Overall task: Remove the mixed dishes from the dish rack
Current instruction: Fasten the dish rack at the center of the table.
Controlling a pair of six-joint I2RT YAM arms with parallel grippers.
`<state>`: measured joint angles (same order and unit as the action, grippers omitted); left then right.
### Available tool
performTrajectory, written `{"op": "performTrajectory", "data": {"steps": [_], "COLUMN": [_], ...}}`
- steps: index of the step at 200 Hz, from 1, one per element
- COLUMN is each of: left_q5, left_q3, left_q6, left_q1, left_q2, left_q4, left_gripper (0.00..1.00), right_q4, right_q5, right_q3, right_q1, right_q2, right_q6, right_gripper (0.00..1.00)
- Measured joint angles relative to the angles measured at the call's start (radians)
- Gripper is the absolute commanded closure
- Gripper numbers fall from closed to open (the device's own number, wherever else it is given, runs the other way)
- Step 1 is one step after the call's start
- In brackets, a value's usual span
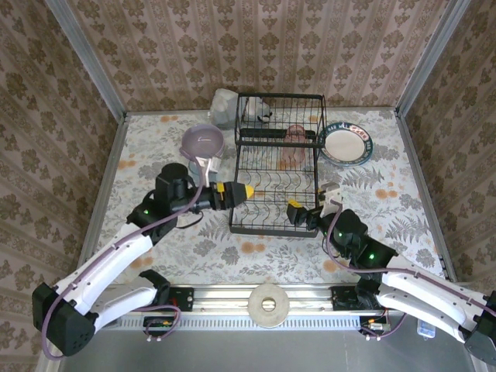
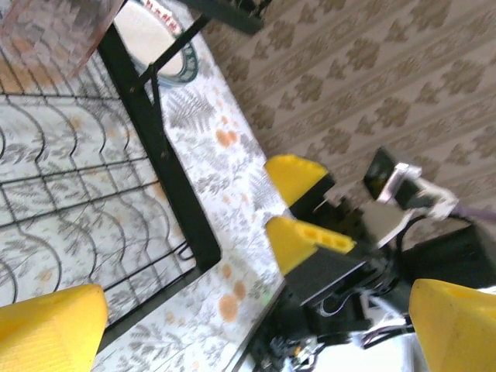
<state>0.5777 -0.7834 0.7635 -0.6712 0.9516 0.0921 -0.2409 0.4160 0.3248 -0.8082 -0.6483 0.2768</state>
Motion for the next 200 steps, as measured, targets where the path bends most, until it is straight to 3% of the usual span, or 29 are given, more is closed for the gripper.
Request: {"op": "performTrajectory", "data": {"steps": [32, 76, 145, 200], "left_q5": [-0.143, -0.348, -0.503, -0.542], "left_q3": [-0.024, -0.106, -0.137, -0.148], "left_q6": [-0.114, -0.197, -0.177, -0.155], "left_q1": [-0.076, -0.113, -0.14, -0.141], "left_q2": [0.05, 0.192, 0.36, 0.437], "left_q4": [0.193, 0.422, 0.528, 0.539], "left_gripper": [0.13, 0.33, 0.44, 0.49], "right_q4": [-0.092, -0.259, -0.563, -0.885], "right_q5": [0.005, -0.006, -0.081, -0.14], "right_q3": [-0.076, -0.151, -0.156, -0.105], "right_q1": [0.0, 0.004, 0.116, 0.204], "right_q2": [0.005, -0.074, -0.363, -0.737], "right_q6": [-0.087, -0.186, -0.221, -0.206], "right_gripper": [0.0, 0.0, 0.0, 0.0]}}
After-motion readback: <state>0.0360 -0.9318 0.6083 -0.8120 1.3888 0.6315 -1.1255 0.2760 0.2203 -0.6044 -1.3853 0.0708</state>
